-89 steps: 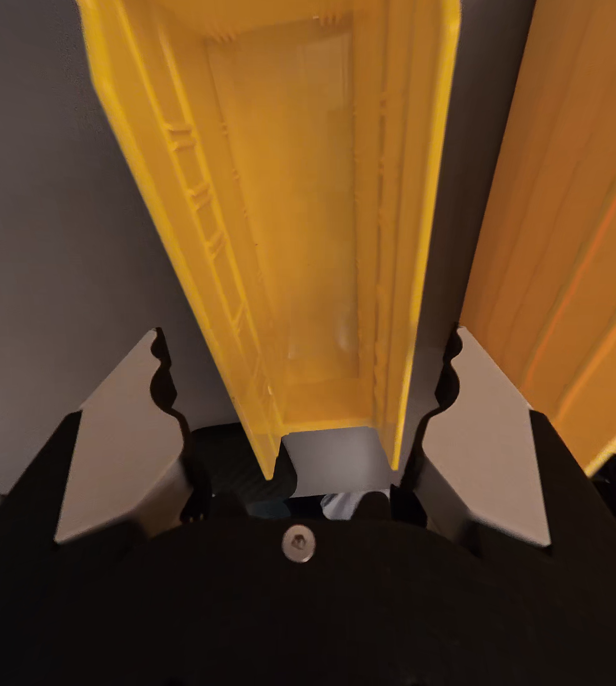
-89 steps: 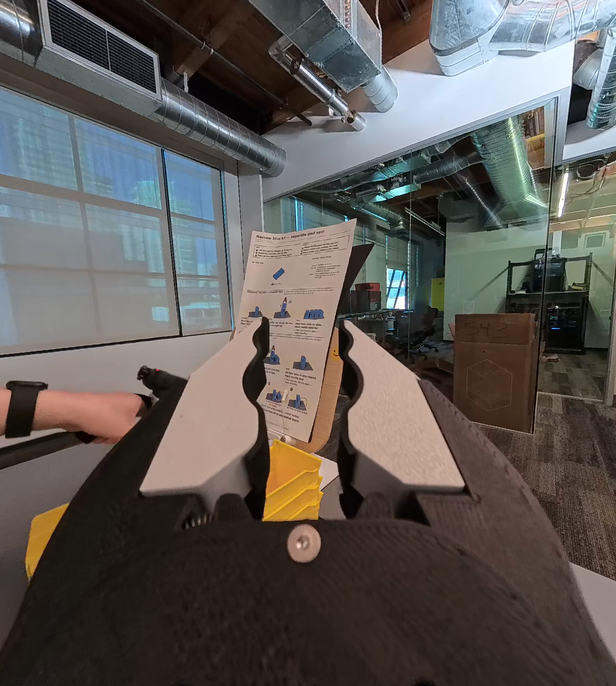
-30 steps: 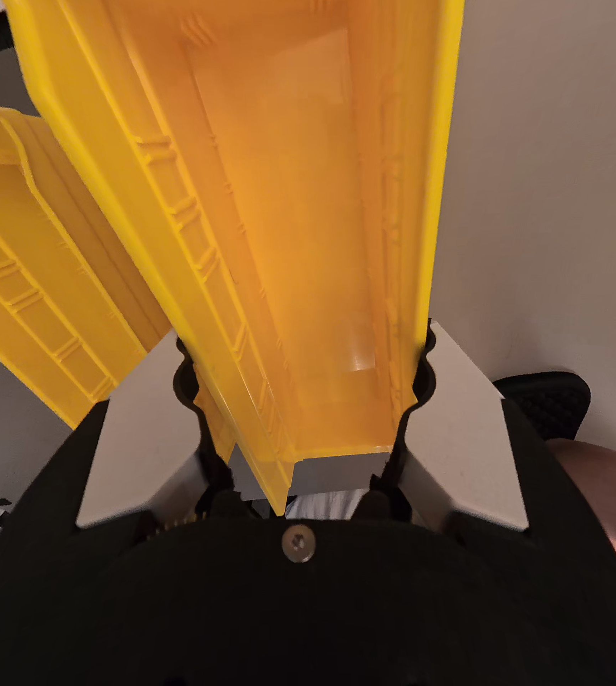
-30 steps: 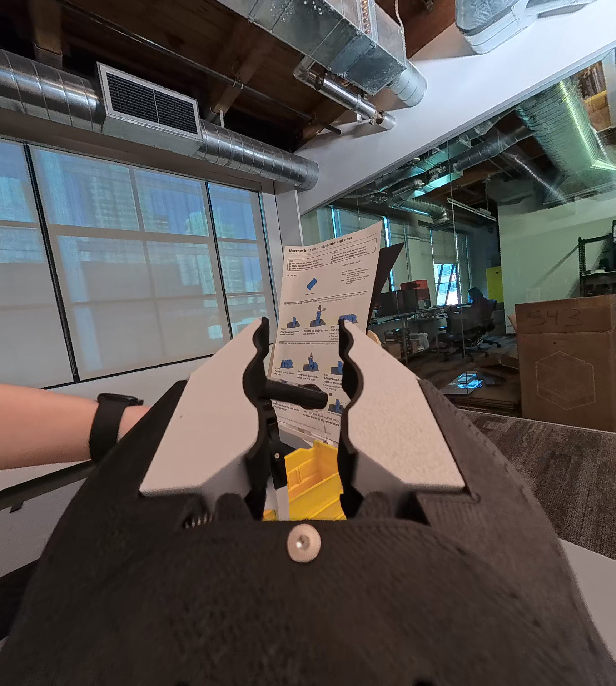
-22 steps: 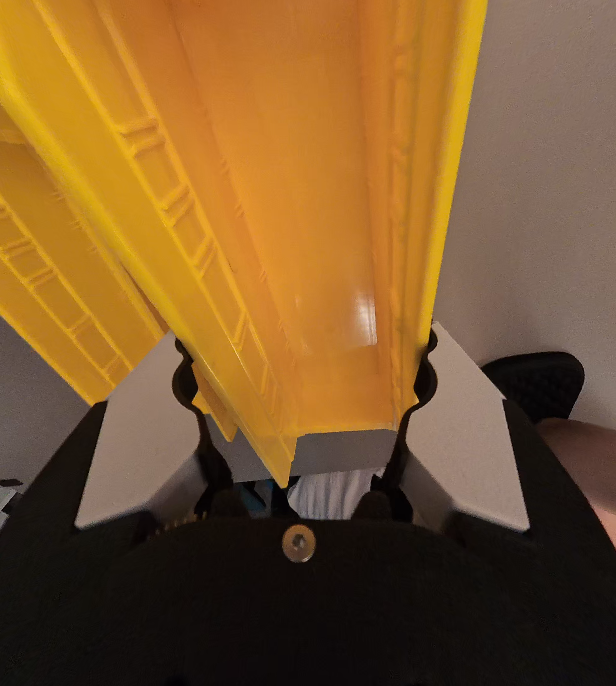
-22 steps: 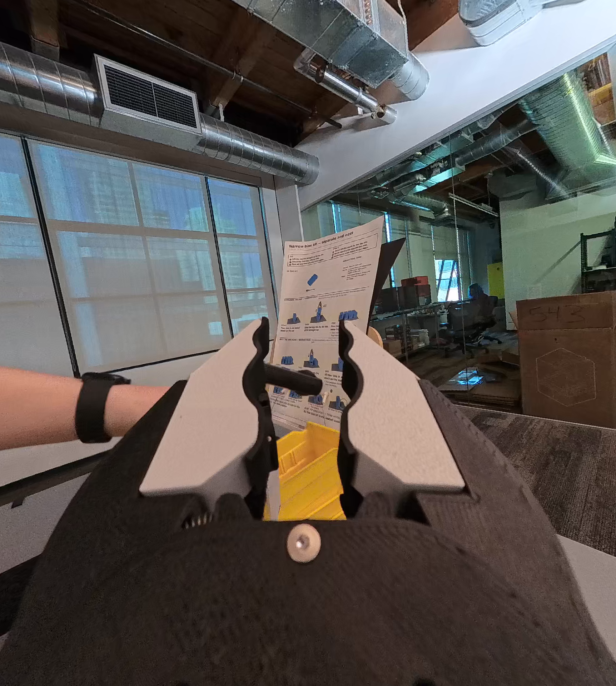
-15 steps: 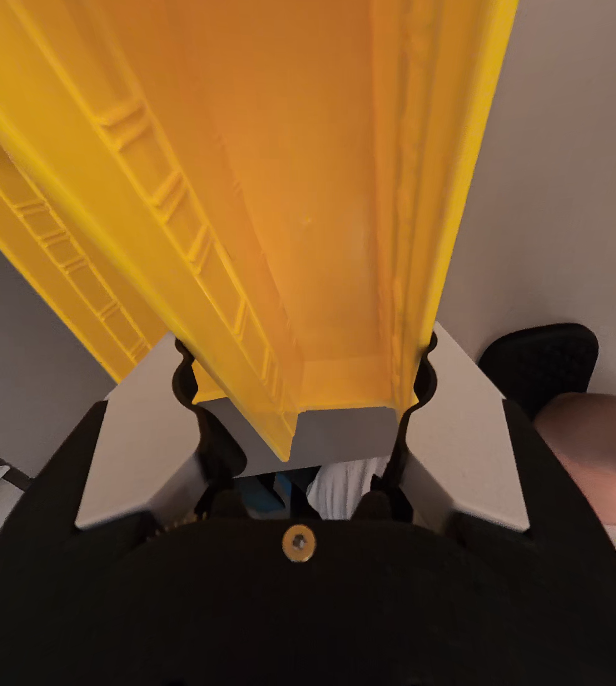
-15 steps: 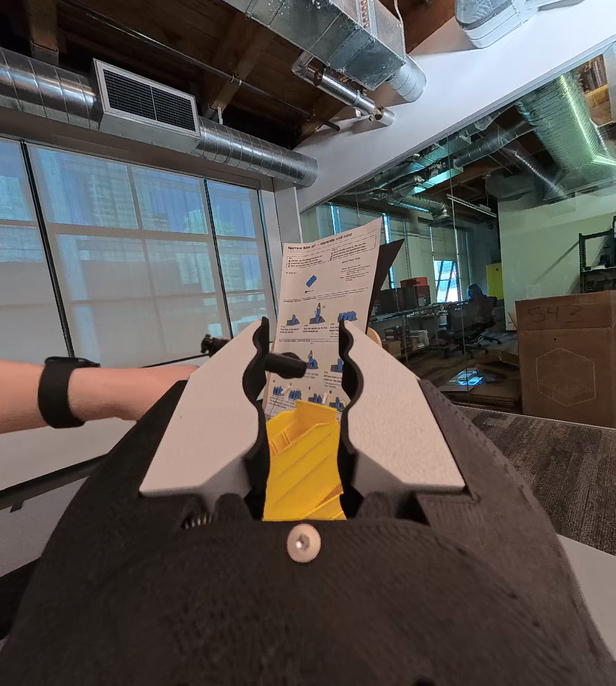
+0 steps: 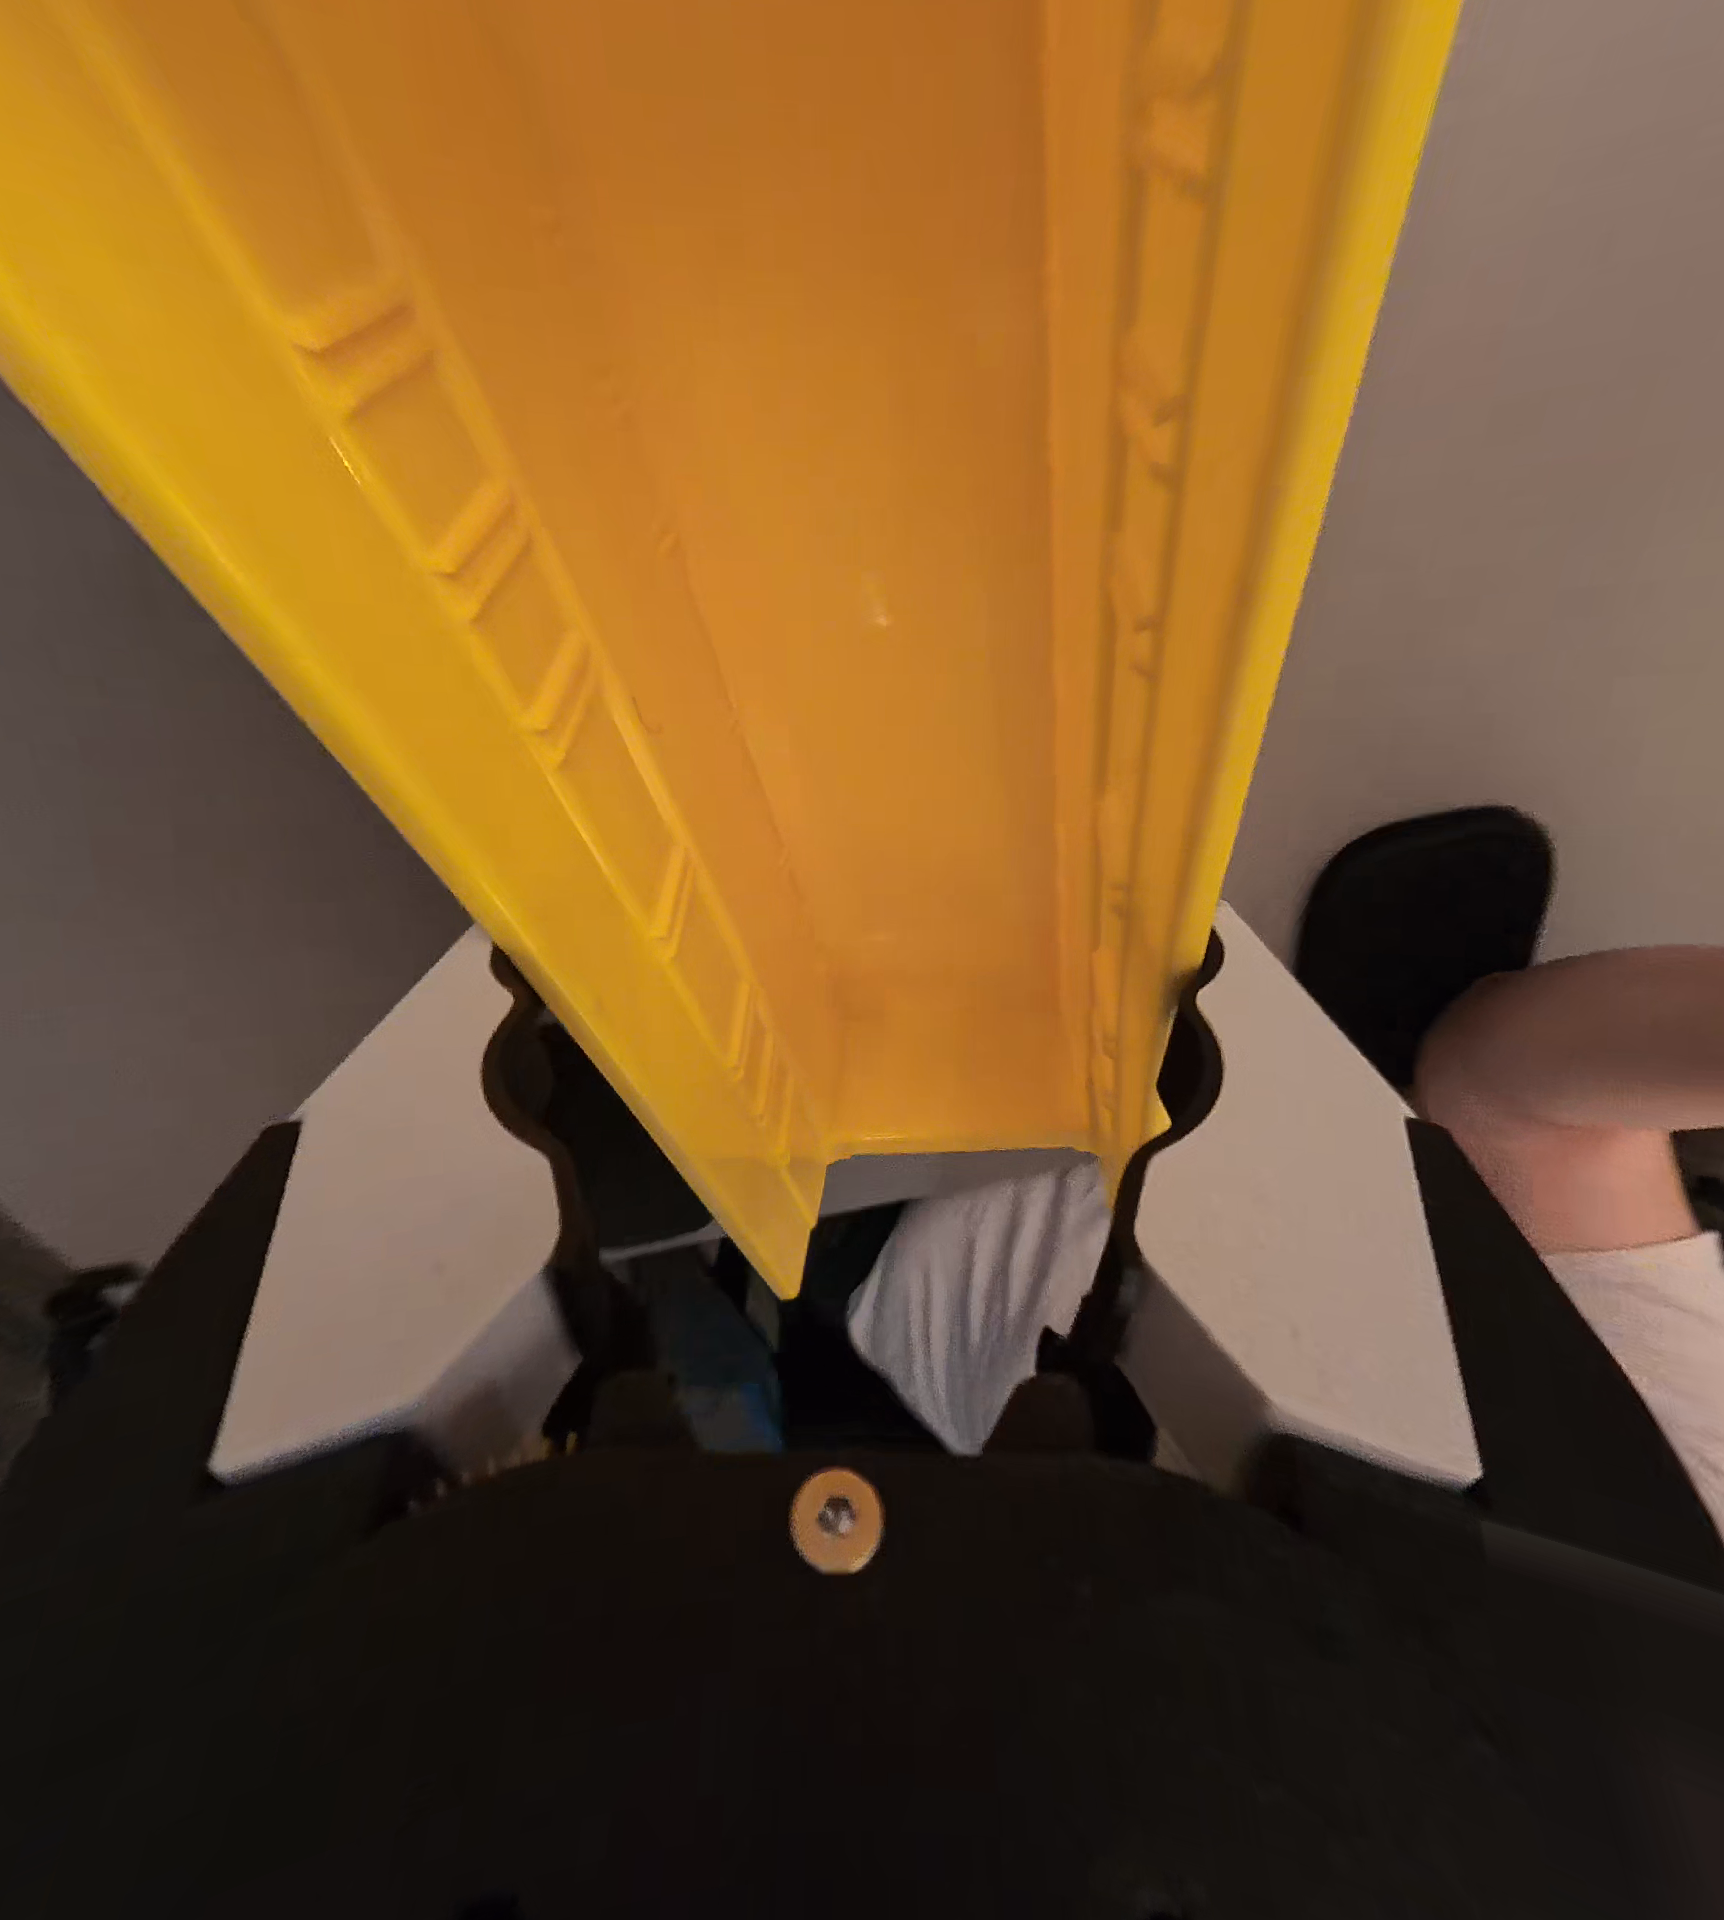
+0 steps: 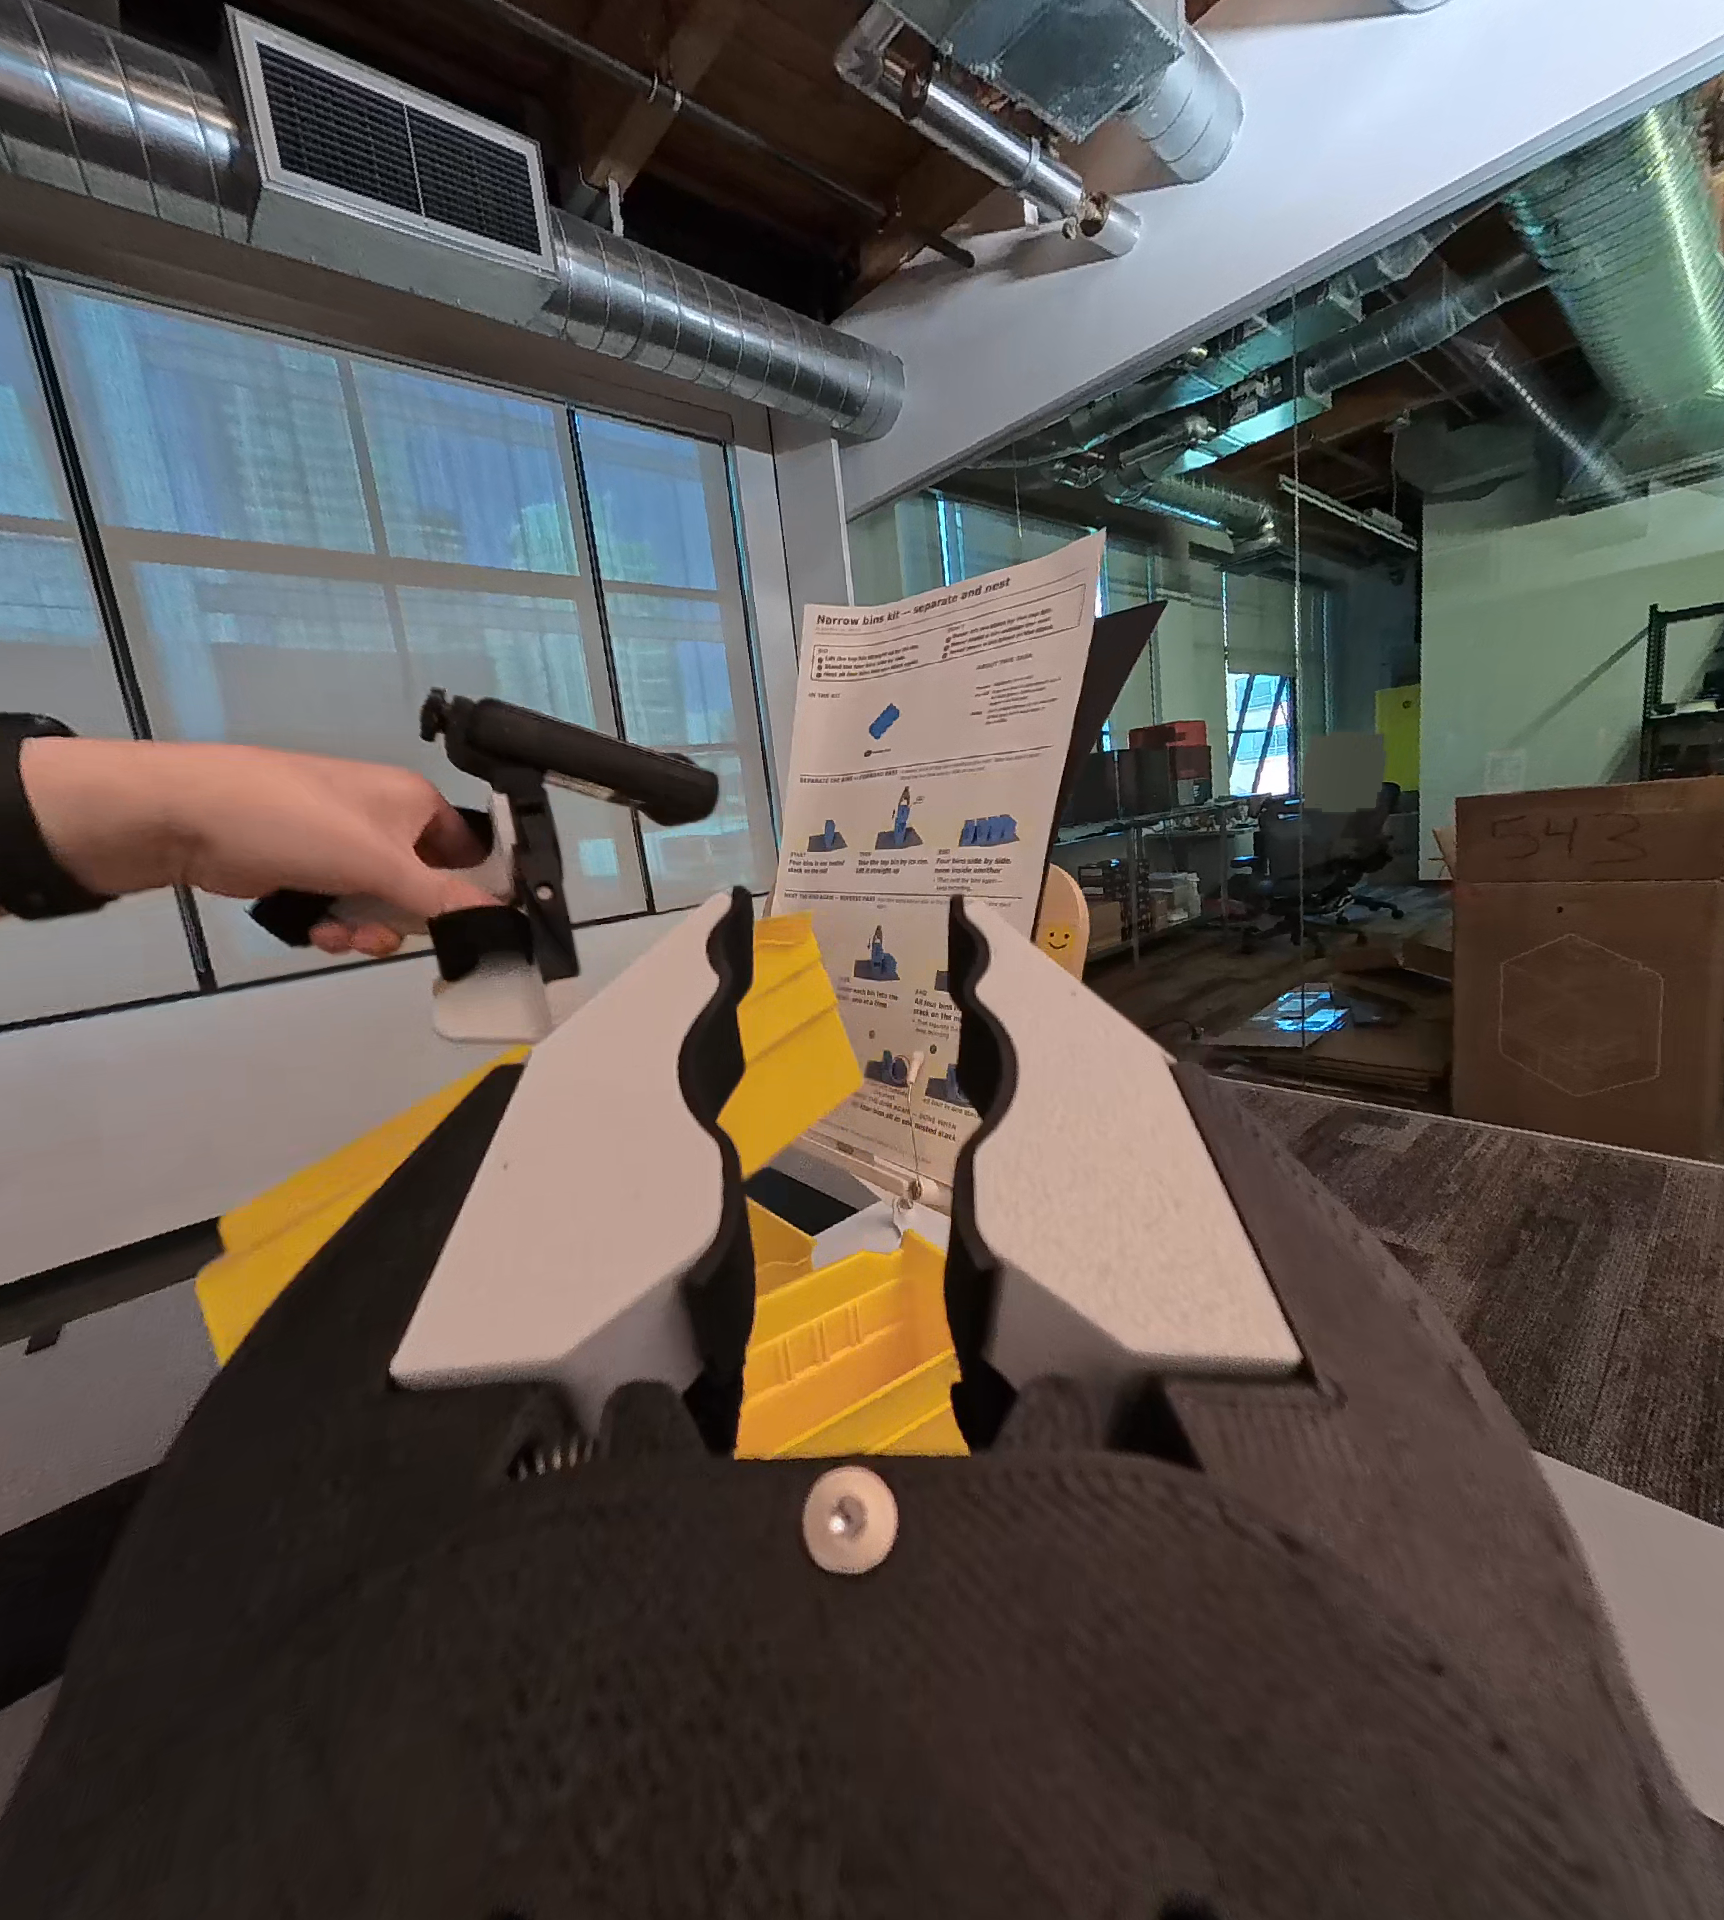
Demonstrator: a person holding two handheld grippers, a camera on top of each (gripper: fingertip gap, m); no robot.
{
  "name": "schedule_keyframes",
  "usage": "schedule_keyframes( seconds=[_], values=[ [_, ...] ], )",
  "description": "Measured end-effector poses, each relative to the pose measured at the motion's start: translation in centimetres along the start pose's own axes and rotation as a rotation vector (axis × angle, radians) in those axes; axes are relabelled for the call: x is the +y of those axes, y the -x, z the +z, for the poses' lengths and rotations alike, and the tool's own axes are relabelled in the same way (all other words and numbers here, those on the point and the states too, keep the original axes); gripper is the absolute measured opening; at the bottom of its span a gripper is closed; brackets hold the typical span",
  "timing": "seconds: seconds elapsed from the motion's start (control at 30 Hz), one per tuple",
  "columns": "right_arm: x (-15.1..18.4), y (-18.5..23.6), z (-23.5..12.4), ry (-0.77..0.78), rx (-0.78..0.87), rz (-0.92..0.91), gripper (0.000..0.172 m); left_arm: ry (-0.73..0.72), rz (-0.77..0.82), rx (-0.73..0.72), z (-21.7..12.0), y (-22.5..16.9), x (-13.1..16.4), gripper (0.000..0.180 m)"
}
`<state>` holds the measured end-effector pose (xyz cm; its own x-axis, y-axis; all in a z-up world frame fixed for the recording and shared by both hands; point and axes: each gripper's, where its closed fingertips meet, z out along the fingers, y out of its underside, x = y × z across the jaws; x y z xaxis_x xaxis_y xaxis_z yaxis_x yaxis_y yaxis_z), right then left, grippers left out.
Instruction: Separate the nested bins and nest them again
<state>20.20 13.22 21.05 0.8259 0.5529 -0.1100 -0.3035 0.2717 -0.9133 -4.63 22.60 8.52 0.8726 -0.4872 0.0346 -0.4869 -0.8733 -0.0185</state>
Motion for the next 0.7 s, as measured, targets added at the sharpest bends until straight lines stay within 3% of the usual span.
schedule_keyframes(
  seconds=[0.2, 0.37, 0.53, 0.7],
  values=[
    [0.5, 0.0, 0.4, 0.017, 0.002, -0.004, 0.037, 0.067, -0.025, -0.062, -0.7, 7.9, 3.2, 0.121],
    [1.1, 0.1, 0.8, 0.044, 0.007, -0.021, 0.037, 0.135, -0.067, -0.092, 0.9, 15.0, 5.8, 0.121],
    [1.5, 0.2, 1.2, 0.056, 0.009, -0.035, 0.037, 0.23, -0.176, -0.183, 5.4, 21.4, 8.1, 0.12],
    [2.6, 0.4, 1.9, 0.089, 0.003, -0.036, 0.037, 0.27, -0.108, -0.186, 11.2, 24.7, 8.0, 0.119]
  ],
)
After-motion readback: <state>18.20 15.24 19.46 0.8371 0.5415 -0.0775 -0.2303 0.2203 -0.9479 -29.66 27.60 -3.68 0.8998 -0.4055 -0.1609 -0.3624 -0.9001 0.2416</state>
